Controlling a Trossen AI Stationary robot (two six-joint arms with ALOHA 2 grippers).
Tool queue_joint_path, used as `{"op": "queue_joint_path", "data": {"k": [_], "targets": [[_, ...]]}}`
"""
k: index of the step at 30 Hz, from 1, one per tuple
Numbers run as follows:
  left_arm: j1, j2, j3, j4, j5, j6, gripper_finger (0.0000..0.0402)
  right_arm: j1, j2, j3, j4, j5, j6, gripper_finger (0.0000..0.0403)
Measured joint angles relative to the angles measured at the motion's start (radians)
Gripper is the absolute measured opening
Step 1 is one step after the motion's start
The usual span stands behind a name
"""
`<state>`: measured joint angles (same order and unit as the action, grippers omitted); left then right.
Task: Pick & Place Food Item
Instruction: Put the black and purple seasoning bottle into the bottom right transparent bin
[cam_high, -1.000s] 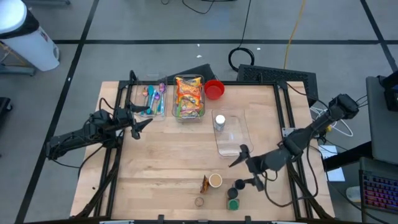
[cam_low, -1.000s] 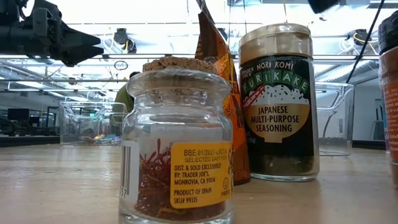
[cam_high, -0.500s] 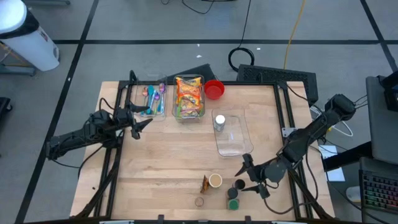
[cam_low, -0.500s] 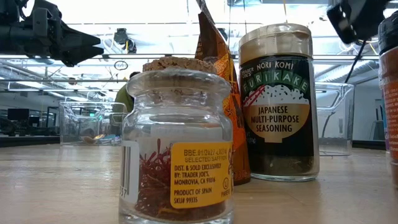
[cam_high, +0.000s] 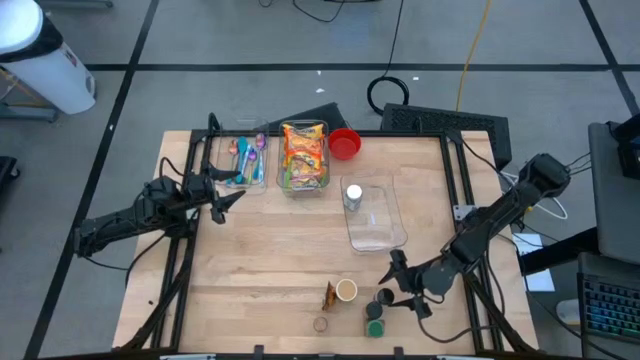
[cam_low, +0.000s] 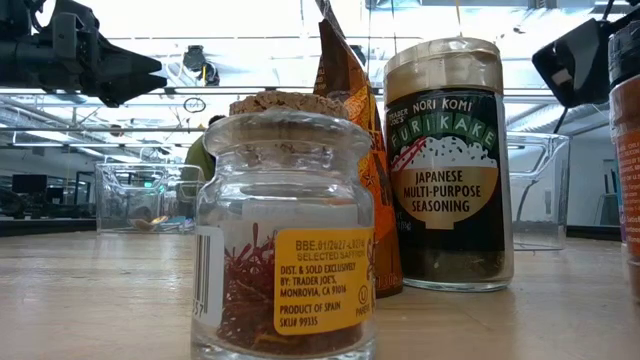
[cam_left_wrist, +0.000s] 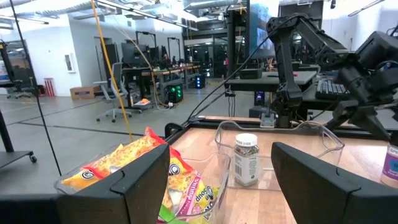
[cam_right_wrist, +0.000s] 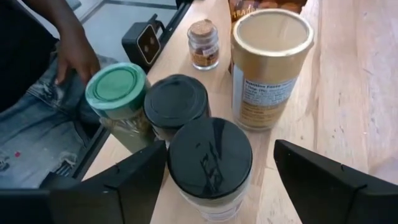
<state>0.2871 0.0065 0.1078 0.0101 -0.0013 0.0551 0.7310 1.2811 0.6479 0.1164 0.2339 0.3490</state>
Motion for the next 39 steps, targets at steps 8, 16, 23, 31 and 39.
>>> {"op": "queue_joint_path", "data": {"k": [8,16,23,31,39], "targets": [[0.0,0.0,0.0,0.0,0.0,0.0,0.0283,0.004,0.022,0.0,0.0,-0.002,0.005,0.0257],[0.0,0.0,0.0,0.0,0.0,0.0,0.0283,0.004,0.021,0.0,0.001,0.001,0.006,0.0198],[0.0,0.0,0.0,0.0,0.0,0.0,0.0283,0.002,0.001,0.0,-0.007,0.004,0.008,0.0192],[0.0,0.0,0.0,0.0,0.0,0.0,0.0283,-0.001,-0.177,0.0,-0.035,0.082,-0.024,0.0192],[0.0,0.0,0.0,0.0,0.0,0.0,0.0283,-0.059,-0.409,0.0,-0.033,0.381,-0.05,0.0194]]}}
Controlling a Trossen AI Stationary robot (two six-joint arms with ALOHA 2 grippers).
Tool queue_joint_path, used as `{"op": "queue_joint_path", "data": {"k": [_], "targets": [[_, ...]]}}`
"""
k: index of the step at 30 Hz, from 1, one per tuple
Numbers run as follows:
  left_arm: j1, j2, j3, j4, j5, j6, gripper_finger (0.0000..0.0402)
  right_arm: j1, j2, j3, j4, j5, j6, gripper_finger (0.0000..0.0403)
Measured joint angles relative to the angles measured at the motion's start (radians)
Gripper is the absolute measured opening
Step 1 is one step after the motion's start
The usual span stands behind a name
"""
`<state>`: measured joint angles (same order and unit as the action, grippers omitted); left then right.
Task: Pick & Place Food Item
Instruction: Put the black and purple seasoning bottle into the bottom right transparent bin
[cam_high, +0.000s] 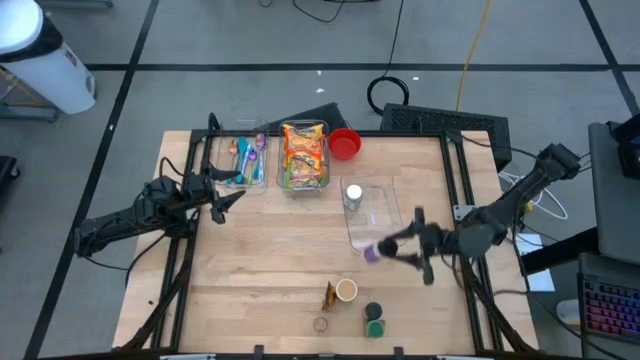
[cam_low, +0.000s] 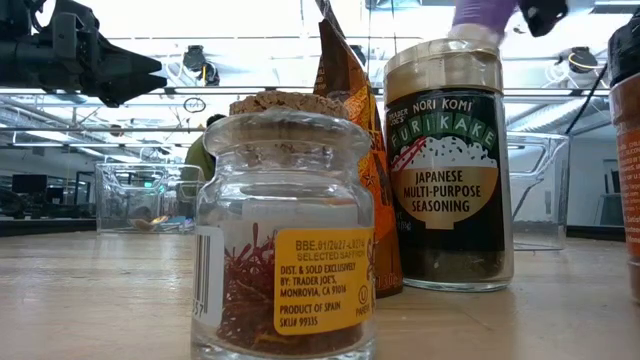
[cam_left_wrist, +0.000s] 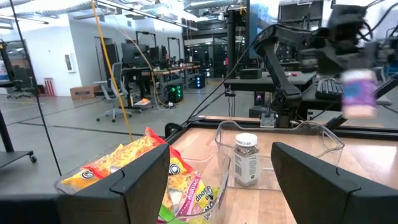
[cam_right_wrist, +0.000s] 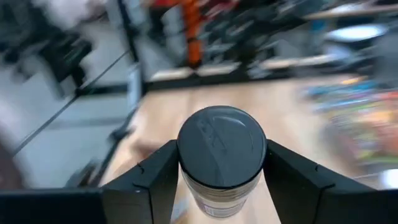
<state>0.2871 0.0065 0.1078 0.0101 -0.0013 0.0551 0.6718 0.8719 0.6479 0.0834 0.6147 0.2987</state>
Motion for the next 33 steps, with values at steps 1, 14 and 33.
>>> {"op": "queue_joint_path", "data": {"k": [1,14,33], "targets": [[0.0,0.0,0.0,0.0,0.0,0.0,0.0283,-0.02,-0.02,0.0,0.0,0.017,-0.004,0.0193],[0.0,0.0,0.0,0.0,0.0,0.0,0.0283,-0.432,-0.05,0.129,-0.314,-0.071,0.072,0.0192],[0.0,0.0,0.0,0.0,0.0,0.0,0.0283,-0.773,0.185,0.027,-0.266,-0.228,0.109,0.0194]]}}
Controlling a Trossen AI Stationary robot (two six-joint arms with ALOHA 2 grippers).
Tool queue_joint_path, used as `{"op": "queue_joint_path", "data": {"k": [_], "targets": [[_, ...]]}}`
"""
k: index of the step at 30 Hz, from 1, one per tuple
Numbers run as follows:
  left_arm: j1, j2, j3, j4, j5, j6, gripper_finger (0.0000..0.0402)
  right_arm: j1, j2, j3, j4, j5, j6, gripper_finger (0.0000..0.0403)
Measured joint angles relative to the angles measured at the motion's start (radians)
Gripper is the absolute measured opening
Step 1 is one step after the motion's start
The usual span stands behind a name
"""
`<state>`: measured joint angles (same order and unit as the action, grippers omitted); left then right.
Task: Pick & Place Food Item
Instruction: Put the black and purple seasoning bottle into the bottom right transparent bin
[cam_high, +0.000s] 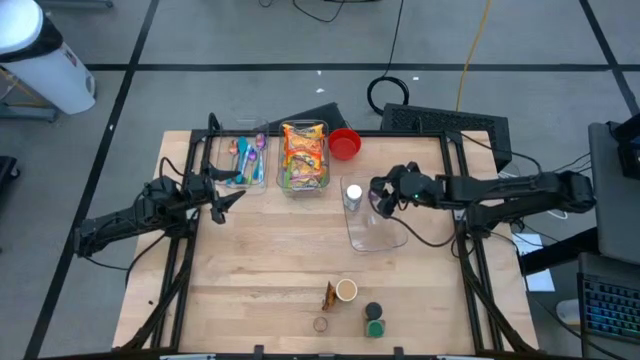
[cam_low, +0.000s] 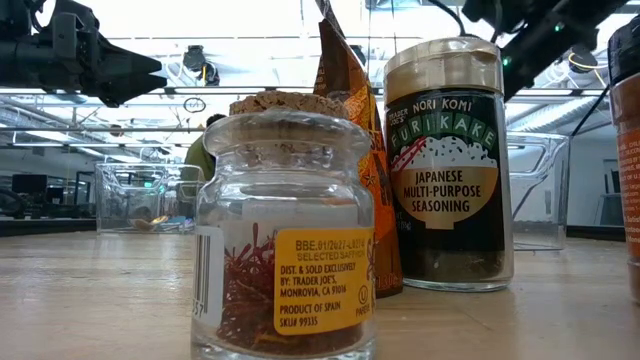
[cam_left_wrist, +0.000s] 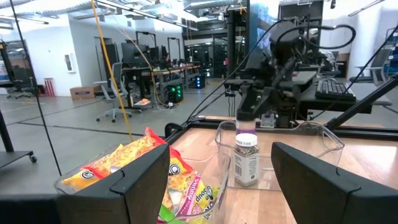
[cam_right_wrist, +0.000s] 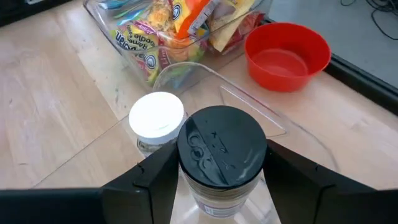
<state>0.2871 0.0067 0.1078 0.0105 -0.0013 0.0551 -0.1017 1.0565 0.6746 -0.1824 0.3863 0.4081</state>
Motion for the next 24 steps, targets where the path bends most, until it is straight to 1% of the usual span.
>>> {"op": "queue_joint_path", "data": {"k": [7,16,19,24], "targets": [[0.0,0.0,0.0,0.0,0.0,0.0,0.0283,0.0,0.052,-0.062,0.112,0.003,0.015,0.0192],[0.0,0.0,0.0,0.0,0.0,0.0,0.0283,-0.005,0.085,-0.113,0.177,0.013,0.016,0.0192],[0.0,0.0,0.0,0.0,0.0,0.0,0.0283,-0.005,0.085,-0.115,0.177,0.007,-0.001,0.0206],[0.0,0.0,0.0,0.0,0.0,0.0,0.0283,-0.004,0.078,-0.118,0.16,0.002,-0.009,0.0249]]}}
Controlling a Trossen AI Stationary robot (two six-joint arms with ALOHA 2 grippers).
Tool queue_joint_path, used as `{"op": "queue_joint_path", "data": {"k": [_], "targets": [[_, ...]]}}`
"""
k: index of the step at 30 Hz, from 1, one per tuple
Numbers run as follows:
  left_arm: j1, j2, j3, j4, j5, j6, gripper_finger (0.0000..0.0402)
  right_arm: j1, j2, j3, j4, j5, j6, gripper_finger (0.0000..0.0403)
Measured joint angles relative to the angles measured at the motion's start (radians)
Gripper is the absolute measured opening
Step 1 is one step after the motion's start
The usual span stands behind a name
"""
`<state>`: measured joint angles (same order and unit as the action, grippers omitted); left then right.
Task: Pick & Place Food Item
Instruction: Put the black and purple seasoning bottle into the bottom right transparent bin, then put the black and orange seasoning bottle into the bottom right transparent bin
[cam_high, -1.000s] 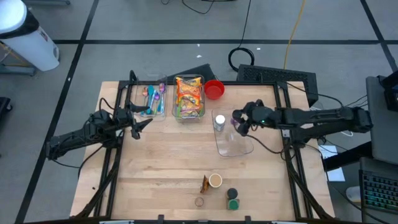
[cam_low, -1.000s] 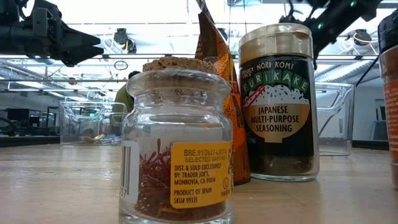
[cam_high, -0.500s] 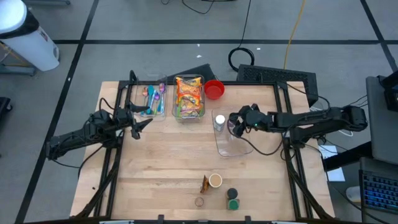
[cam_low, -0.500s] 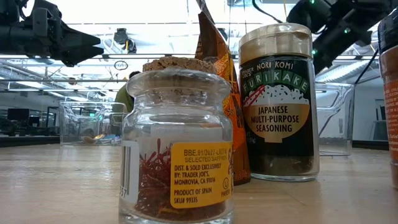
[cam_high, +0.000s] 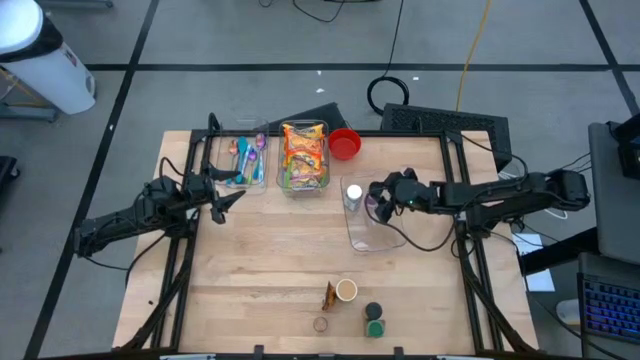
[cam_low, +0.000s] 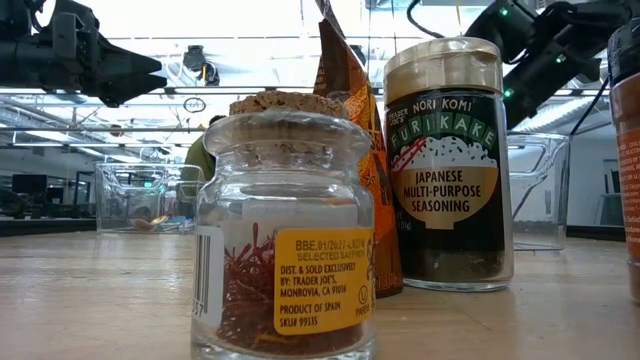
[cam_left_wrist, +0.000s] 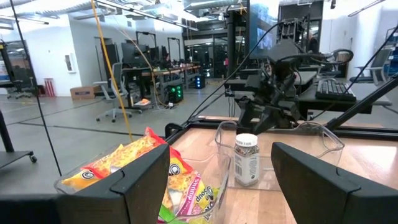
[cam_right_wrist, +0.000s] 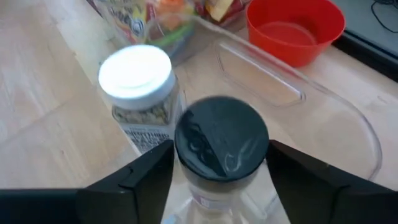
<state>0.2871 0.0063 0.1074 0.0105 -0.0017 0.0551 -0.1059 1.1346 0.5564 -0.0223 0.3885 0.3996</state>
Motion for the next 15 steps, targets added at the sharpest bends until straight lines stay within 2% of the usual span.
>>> {"op": "queue_joint_path", "data": {"k": [6,12,15], "targets": [[0.0,0.0,0.0,0.0,0.0,0.0,0.0283,0.0,-0.033,0.0,0.003,-0.001,-0.023,0.0277],[0.0,0.0,0.0,0.0,0.0,0.0,0.0283,0.006,-0.115,0.0,0.005,-0.003,-0.032,0.0279],[0.0,0.0,0.0,0.0,0.0,0.0,0.0283,0.022,-0.182,0.0,0.022,-0.074,-0.074,0.0274]]}}
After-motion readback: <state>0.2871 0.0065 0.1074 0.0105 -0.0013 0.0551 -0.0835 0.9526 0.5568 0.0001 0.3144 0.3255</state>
